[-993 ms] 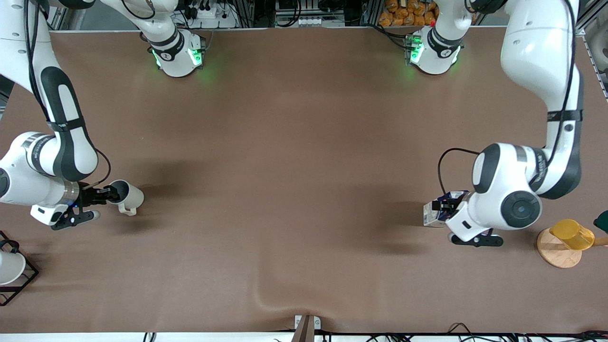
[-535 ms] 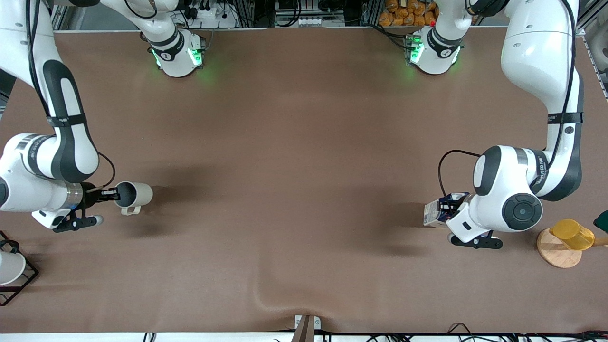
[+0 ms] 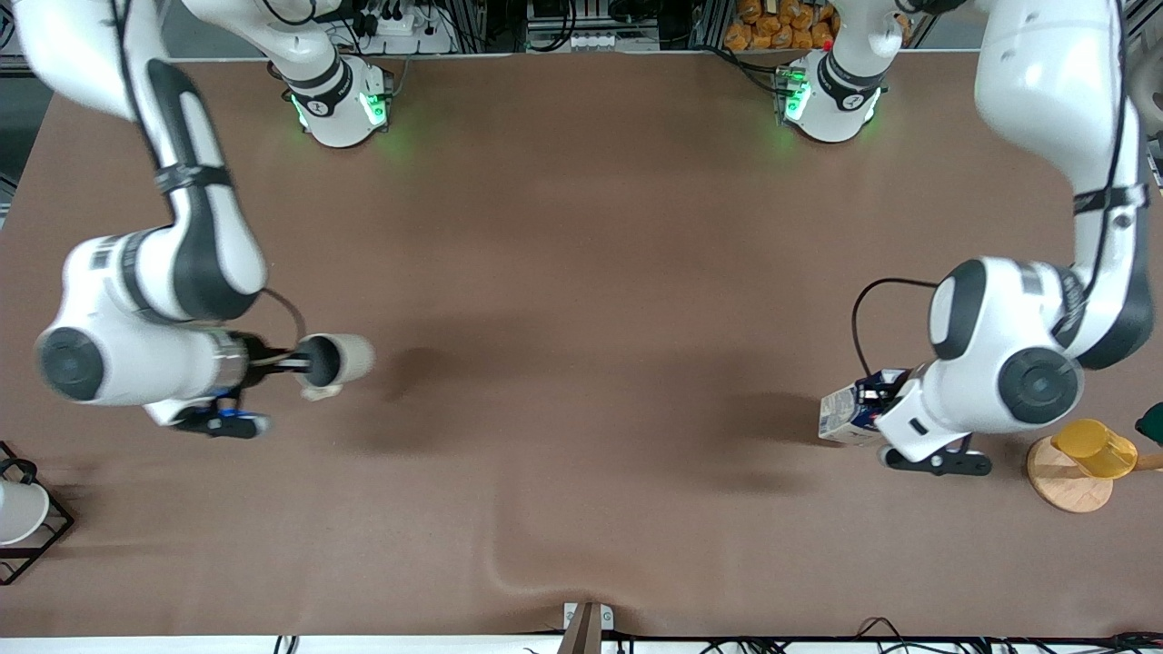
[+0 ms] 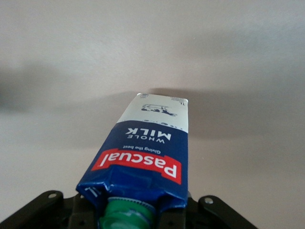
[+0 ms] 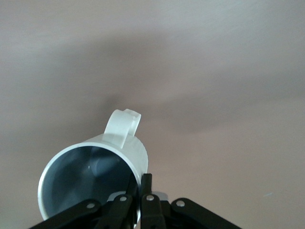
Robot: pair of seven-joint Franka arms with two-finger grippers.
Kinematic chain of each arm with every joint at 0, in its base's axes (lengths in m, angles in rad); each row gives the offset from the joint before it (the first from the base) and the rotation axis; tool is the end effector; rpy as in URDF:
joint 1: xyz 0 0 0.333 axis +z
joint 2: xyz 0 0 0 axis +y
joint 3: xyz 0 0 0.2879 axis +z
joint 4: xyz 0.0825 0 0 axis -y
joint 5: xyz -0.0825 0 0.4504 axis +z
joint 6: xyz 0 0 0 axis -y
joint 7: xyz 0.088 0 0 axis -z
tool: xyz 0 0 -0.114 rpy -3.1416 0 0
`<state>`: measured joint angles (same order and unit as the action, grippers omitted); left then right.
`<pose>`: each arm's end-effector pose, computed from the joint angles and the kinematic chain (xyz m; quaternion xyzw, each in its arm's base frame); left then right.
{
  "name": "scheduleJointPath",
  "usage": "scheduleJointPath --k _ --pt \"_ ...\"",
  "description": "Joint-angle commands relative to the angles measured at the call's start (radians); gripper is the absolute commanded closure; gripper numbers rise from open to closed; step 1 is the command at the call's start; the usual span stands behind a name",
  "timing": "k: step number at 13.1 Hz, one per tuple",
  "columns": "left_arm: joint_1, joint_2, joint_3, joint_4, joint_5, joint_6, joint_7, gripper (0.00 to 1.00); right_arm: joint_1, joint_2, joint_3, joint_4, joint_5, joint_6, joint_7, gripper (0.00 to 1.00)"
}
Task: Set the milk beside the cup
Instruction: 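Carry the mug to the table center while the left gripper carries the milk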
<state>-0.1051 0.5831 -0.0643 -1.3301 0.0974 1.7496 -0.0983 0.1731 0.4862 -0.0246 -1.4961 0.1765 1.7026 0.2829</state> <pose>0.7398 -0.1091 0.3284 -0.9953 0.0441 0.0765 0.0395 0.6963 0.1240 0.3119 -0.9831 0.0893 0.1525 0.0475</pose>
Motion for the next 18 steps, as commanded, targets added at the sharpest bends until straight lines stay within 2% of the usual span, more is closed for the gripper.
scheduleJointPath --k 1,2,8,13,15,16,17,18 --pt "-0.004 -0.116 -0.014 -0.018 0.012 -0.080 0.015 1.00 0.136 -0.006 -0.012 0.048 0.038 -0.009 0.258 1.00" --pt "-0.004 -0.133 -0.028 -0.017 -0.005 -0.103 0.002 1.00 0.187 0.003 -0.012 0.053 0.034 0.000 0.332 1.00" --pt "-0.012 -0.146 -0.164 -0.018 -0.033 -0.130 -0.194 1.00 0.425 0.109 -0.014 0.066 0.034 0.306 0.708 1.00" --pt "-0.015 -0.141 -0.183 -0.020 -0.033 -0.145 -0.225 1.00 0.534 0.195 -0.015 0.063 0.020 0.521 0.878 1.00" --pt "-0.019 -0.141 -0.183 -0.020 -0.033 -0.160 -0.227 1.00 0.540 0.204 -0.015 0.062 0.020 0.537 0.903 1.00" --pt "-0.030 -0.140 -0.183 -0.020 -0.035 -0.162 -0.230 1.00 0.540 0.207 -0.017 0.057 0.018 0.537 0.903 0.70" --pt "-0.034 -0.138 -0.183 -0.020 -0.035 -0.162 -0.236 1.00 0.542 0.216 -0.017 0.057 0.018 0.539 0.907 0.05" --pt "-0.035 -0.135 -0.183 -0.020 -0.035 -0.162 -0.241 1.00 0.542 0.216 -0.018 0.057 0.003 0.540 0.909 0.00"
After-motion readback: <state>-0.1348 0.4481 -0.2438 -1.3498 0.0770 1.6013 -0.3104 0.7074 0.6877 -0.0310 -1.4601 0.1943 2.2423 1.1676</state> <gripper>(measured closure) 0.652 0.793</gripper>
